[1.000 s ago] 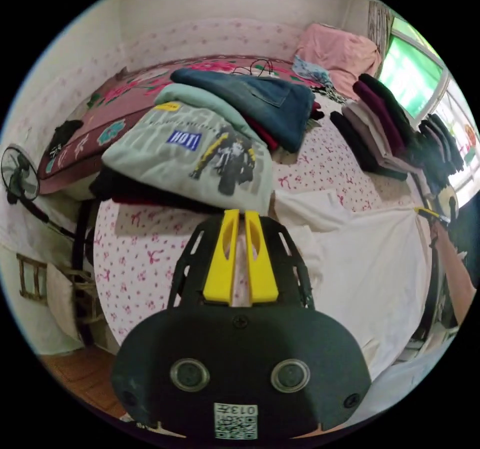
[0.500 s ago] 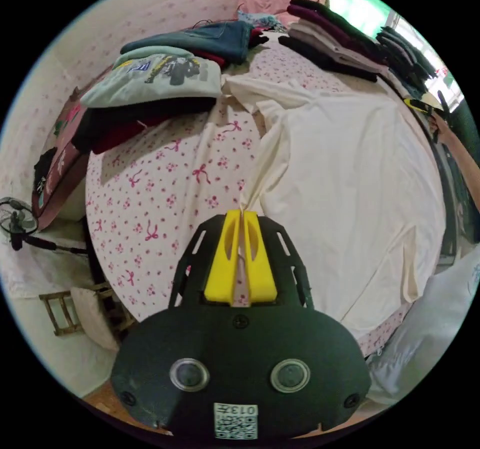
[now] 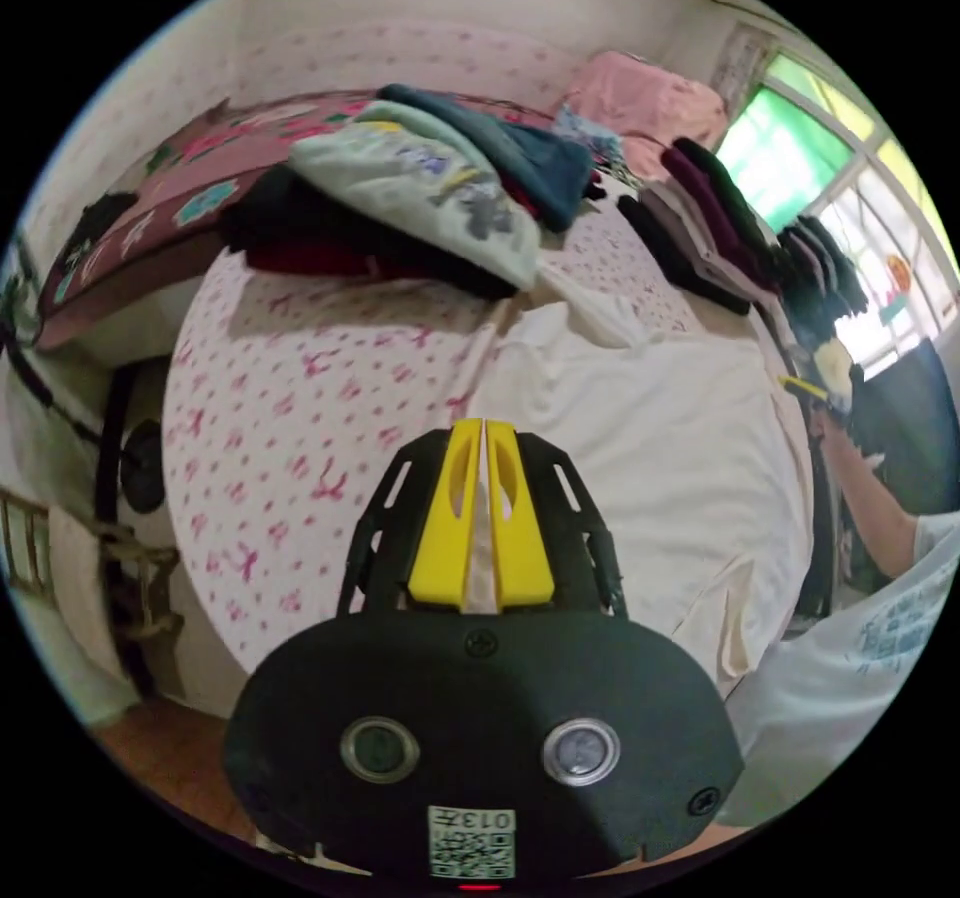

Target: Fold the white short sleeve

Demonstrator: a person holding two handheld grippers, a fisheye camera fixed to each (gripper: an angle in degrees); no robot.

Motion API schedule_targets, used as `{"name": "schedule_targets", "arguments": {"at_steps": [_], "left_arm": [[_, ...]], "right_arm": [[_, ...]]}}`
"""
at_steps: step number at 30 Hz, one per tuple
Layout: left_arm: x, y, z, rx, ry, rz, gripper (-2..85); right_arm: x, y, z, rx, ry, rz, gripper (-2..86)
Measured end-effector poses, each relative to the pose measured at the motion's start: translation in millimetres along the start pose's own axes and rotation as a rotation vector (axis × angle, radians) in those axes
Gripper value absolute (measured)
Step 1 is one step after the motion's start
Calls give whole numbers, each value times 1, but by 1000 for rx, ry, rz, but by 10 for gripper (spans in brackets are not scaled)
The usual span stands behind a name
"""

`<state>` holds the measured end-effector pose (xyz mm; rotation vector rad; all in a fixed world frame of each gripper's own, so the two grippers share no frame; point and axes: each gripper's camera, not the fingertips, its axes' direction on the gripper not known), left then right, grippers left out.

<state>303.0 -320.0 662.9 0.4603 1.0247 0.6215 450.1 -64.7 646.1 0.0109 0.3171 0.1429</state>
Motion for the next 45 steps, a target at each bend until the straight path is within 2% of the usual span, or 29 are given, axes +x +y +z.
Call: {"name": "schedule_targets", "arguments": {"at_steps": [2, 6, 7, 11, 13, 16, 18, 21, 25, 30, 33, 36, 42, 45], "left_arm": [[36, -25, 23, -18, 15, 127, -1], [72, -47, 67, -103, -48, 224, -2], [75, -50, 81, -141, -98, 226, -3], [59, -52, 74, -106, -140, 122, -3], [64, -48, 63, -46, -185, 145, -3], [85, -47, 60, -14, -183, 231, -3], [103, -50, 69, -29, -201, 290, -3], [113, -55, 99, -146, -362, 286, -2], [105, -52, 82, -90, -310, 237, -3], [126, -47, 85, -69, -406, 304, -2], [120, -44, 94, -119, -376, 274, -2], [107, -36, 87, -63, -324, 219, -2], [82, -30, 79, -26, -228, 143, -2], [76, -27, 75, -31, -212, 139, -2]], "right_arm": [[-19, -11, 2, -1, -12, -85, 1], [-59, -33, 18, -58, 0, -228, 1], [-61, -35, 21, -69, 8, -232, 1], [-47, -44, 28, -132, 87, -149, 0], [-38, -46, 18, -88, 90, -86, 0], [-49, -56, -2, 27, 76, -105, -1], [-79, -74, -7, 81, -3, -184, -1], [-135, -102, -4, 97, -104, -344, -1], [-196, -134, 5, 128, -202, -447, 0], [-279, -183, 29, 93, -298, -572, 1], [-314, -199, 42, 52, -330, -644, 0], [-327, -203, 59, -9, -347, -710, 0], [-268, -205, 76, -57, -305, -435, 0], [-242, -189, 57, 51, -374, -347, 1]]}}
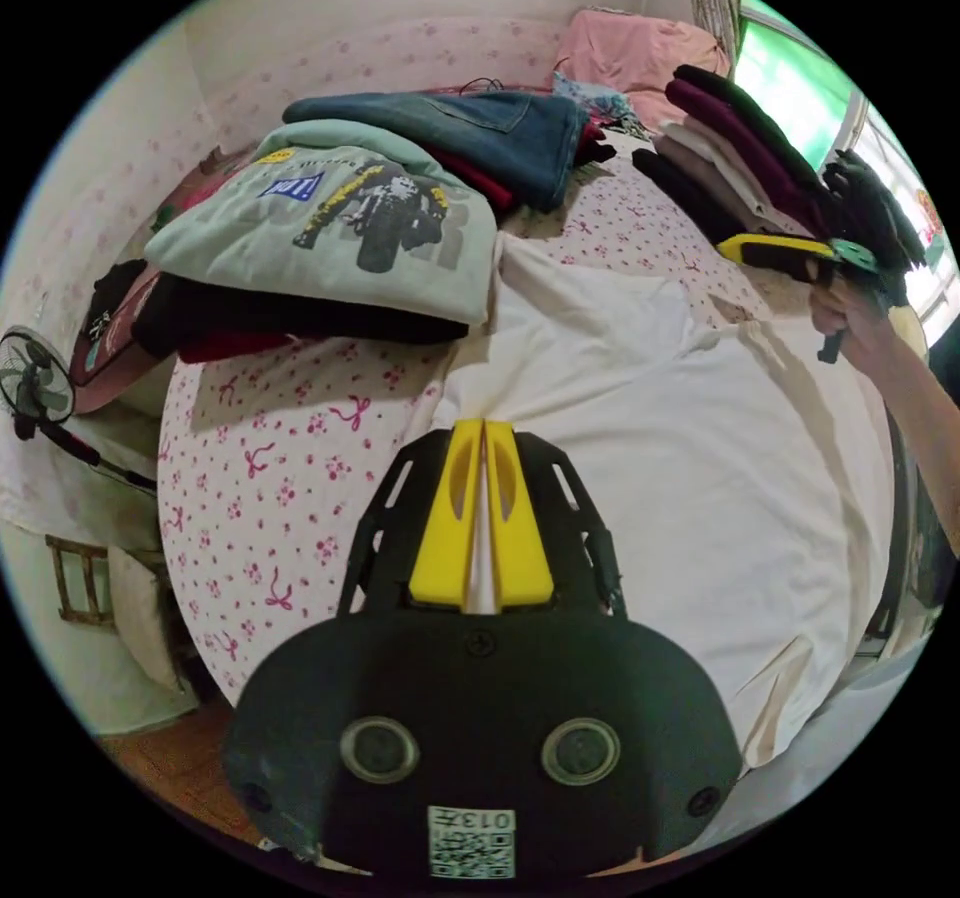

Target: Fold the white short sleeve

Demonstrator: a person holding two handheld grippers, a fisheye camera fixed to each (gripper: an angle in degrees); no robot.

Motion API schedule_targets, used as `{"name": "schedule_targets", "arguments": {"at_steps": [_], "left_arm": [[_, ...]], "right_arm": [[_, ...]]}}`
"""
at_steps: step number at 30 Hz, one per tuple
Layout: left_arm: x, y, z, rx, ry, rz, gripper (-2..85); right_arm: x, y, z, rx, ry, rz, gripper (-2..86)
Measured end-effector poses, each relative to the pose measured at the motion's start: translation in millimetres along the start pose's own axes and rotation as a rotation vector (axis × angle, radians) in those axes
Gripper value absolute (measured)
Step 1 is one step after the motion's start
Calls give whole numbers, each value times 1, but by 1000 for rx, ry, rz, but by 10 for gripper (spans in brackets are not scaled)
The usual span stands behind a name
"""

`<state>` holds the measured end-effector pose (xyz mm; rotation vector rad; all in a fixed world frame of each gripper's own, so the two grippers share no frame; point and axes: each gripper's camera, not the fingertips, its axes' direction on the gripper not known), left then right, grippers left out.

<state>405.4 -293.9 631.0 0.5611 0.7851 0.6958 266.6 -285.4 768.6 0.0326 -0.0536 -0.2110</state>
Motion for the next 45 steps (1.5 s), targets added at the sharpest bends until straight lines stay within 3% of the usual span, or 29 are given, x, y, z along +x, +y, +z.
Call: {"name": "schedule_targets", "arguments": {"at_steps": [4, 7, 12, 14, 18, 25, 31, 35, 37, 42, 45], "left_arm": [[-11, 24, -34, 60, -60, -30, -2], [-19, 59, -62, 78, 4, -13, -2], [-13, 138, -84, -66, -33, 11, 0], [-21, 181, -87, -126, -84, -70, 3], [-41, 227, -111, -49, -11, -253, 19], [-33, 243, -102, -124, 79, -258, 66], [-16, 234, -109, -170, -55, -147, 19], [-18, 245, -134, -63, -140, -141, 21], [-36, 250, -118, -131, -47, -172, 31], [-69, 263, -128, -60, 80, -314, 42], [-61, 272, -147, 43, 109, -247, 61]], "right_arm": [[-12, 49, -49, 134, -4, 15, 2], [-34, 112, -75, 147, -11, -5, 3], [-78, 241, -94, 9, 65, 86, 4], [-90, 278, -99, -41, 89, 150, 4], [-116, 344, -116, -59, 116, 309, 4], [-157, 387, -110, -122, 215, 362, 4], [-167, 407, -86, -188, 241, 358, 4], [-170, 422, -78, -162, 257, 351, 4], [-170, 428, -75, -148, 261, 339, 4], [-161, 443, -70, -164, 269, 351, 5], [-161, 454, -85, -61, 233, 335, 9]]}}
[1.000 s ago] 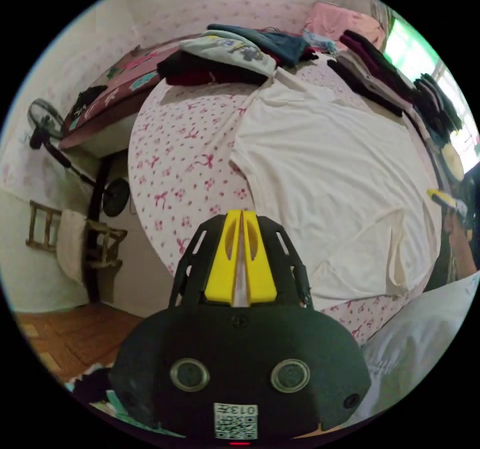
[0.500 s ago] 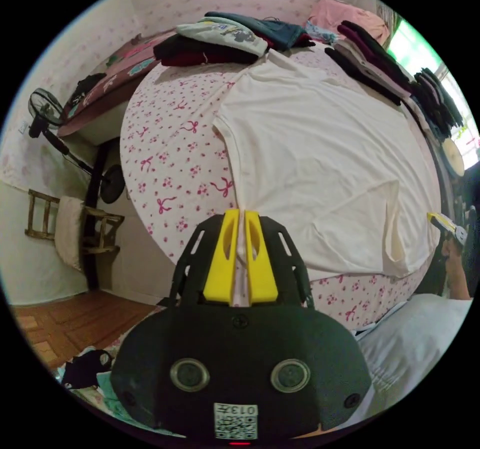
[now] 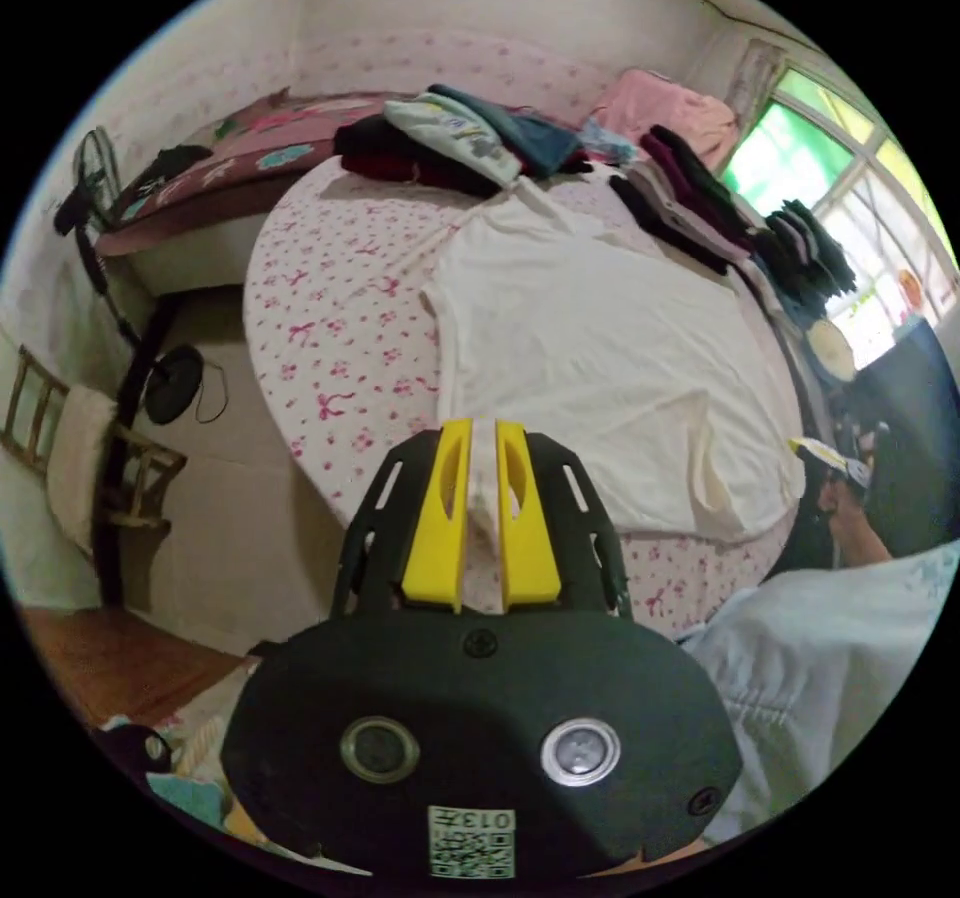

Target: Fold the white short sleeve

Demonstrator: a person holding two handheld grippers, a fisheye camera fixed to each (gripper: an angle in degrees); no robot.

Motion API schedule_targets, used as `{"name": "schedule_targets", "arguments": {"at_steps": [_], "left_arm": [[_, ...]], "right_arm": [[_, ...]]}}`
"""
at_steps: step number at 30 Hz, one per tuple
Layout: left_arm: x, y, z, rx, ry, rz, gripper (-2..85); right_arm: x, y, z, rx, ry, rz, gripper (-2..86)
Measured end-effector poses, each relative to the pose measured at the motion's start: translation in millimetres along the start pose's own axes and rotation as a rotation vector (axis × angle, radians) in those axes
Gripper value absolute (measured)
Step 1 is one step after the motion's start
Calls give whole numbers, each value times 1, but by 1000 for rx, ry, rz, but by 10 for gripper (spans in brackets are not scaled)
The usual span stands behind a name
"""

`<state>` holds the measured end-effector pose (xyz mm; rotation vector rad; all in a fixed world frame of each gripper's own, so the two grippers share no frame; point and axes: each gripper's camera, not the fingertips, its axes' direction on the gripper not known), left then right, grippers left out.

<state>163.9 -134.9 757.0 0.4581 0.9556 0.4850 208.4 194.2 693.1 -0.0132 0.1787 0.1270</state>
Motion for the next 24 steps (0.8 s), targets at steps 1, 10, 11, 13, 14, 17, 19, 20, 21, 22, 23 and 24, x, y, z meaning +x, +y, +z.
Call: {"name": "schedule_targets", "arguments": {"at_steps": [1, 10, 11, 13, 14, 17, 19, 20, 21, 22, 23, 24], "left_arm": [[9, 2, -1, -2, 70, 64, 80], [99, 3, 56, -183, 119, 373, 102], [103, 4, 65, -207, 73, 385, 71], [103, 6, 66, -175, 19, 360, 31], [100, 6, 69, -184, 24, 344, 15], [94, 14, 71, -186, 54, 343, 3], [89, 22, 68, -191, 51, 341, 1], [86, 26, 67, -194, 59, 336, 1], [84, 29, 66, -193, 65, 332, 0], [79, 33, 65, -189, 86, 315, 0], [75, 37, 64, -189, 116, 294, 1], [73, 39, 63, -187, 128, 285, 1]], "right_arm": [[0, 2, -2, 15, -18, -11, 10], [-78, 14, 14, 33, -355, -391, 50], [-90, 12, 19, 38, -366, -427, 56], [-105, 9, 28, 40, -396, -472, 58], [-114, 7, 38, 20, -396, -494, 55], [-127, 8, 67, -57, -421, -550, 36], [-131, 16, 81, -127, -438, -600, 27], [-129, 23, 85, -146, -458, -617, 23], [-124, 31, 86, -147, -474, -622, 20], [-122, 35, 85, -146, -477, -624, 19], [-115, 45, 83, -138, -479, -628, 17], [-105, 55, 77, -115, -484, -620, 16]]}}
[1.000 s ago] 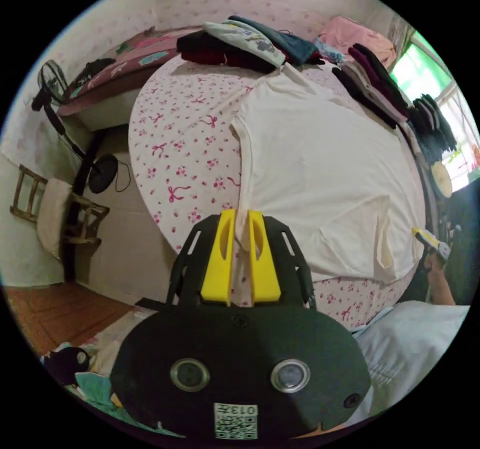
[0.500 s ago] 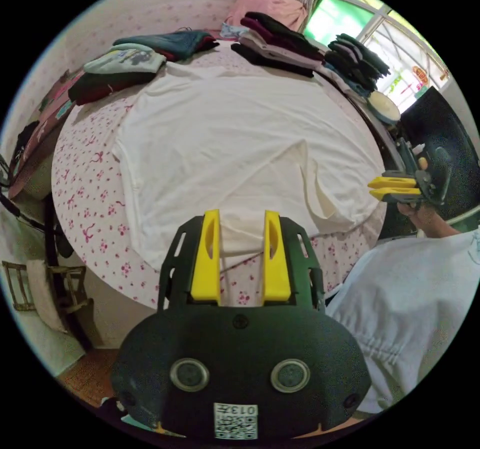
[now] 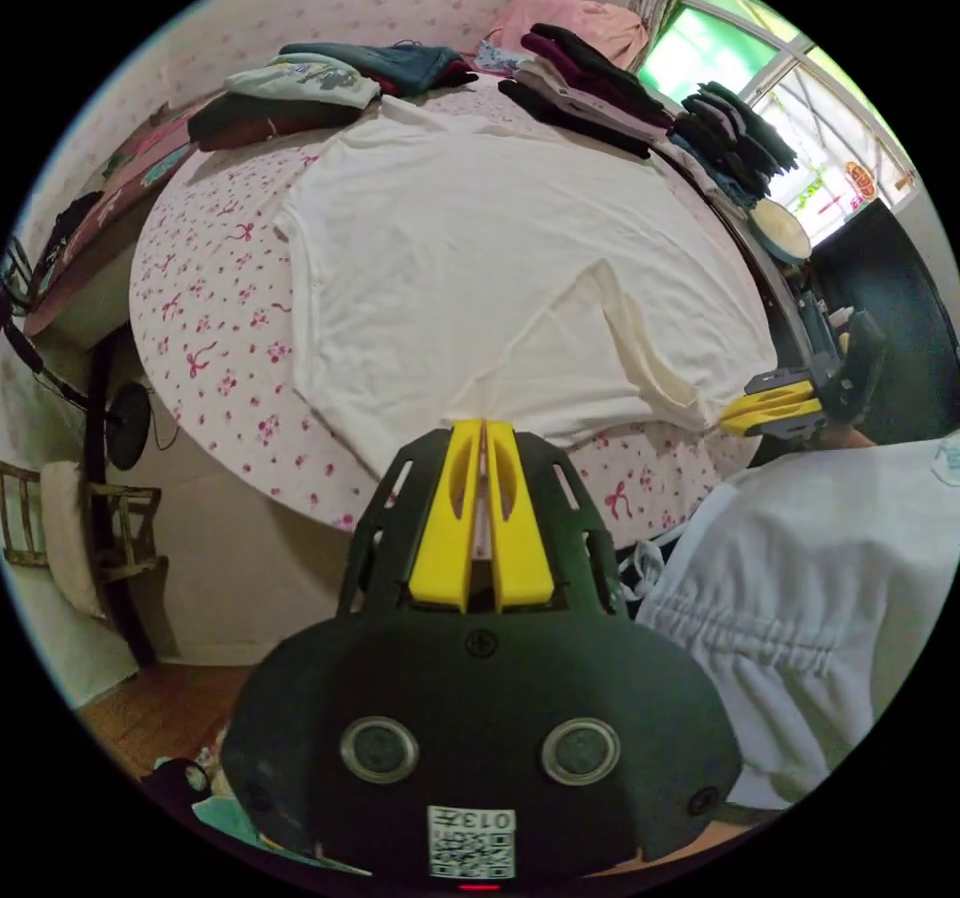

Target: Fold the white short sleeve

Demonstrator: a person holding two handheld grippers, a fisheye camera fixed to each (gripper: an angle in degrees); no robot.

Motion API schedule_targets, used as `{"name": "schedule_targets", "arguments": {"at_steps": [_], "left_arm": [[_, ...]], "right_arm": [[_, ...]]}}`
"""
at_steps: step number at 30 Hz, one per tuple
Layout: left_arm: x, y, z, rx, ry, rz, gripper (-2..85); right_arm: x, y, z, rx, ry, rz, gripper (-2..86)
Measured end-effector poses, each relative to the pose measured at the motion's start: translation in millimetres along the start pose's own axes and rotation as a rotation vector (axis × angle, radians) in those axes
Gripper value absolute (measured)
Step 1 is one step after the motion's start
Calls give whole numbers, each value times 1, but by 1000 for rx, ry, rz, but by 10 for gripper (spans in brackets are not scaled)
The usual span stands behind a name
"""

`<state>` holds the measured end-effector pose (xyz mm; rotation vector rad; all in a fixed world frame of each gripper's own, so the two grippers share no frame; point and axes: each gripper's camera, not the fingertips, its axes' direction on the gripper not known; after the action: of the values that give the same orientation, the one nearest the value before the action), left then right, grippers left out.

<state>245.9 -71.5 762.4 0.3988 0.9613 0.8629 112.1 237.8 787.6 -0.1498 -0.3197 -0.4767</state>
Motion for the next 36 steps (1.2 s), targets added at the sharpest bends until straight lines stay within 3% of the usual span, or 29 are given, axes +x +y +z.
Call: {"name": "schedule_targets", "arguments": {"at_steps": [4, 9, 11, 14, 17, 24, 27, 32, 36], "left_arm": [[0, 11, -12, 30, -51, -54, 9], [18, 3, -20, 76, -57, -37, 40], [37, -10, -12, 53, -45, 17, 60], [64, -25, -2, 39, 4, 91, 81], [100, -35, 10, 1, 44, 231, 111], [171, -53, 43, -117, -75, 526, 122], [179, -68, 63, -184, -144, 545, 43], [191, -87, 51, -180, -146, 591, 12], [186, -92, 17, -127, -78, 558, 8]], "right_arm": [[9, 51, -31, 102, 107, 139, 17], [68, 177, -87, 232, 478, 768, 43], [83, 223, -101, 282, 521, 972, 57], [93, 288, -112, 400, 498, 1212, 75], [96, 342, -103, 584, 302, 1364, 87], [104, 389, -58, 758, 17, 1434, 95], [109, 391, -56, 773, -40, 1416, 51], [93, 355, -92, 639, 204, 1230, 24], [64, 329, -120, 699, 386, 959, 17]]}}
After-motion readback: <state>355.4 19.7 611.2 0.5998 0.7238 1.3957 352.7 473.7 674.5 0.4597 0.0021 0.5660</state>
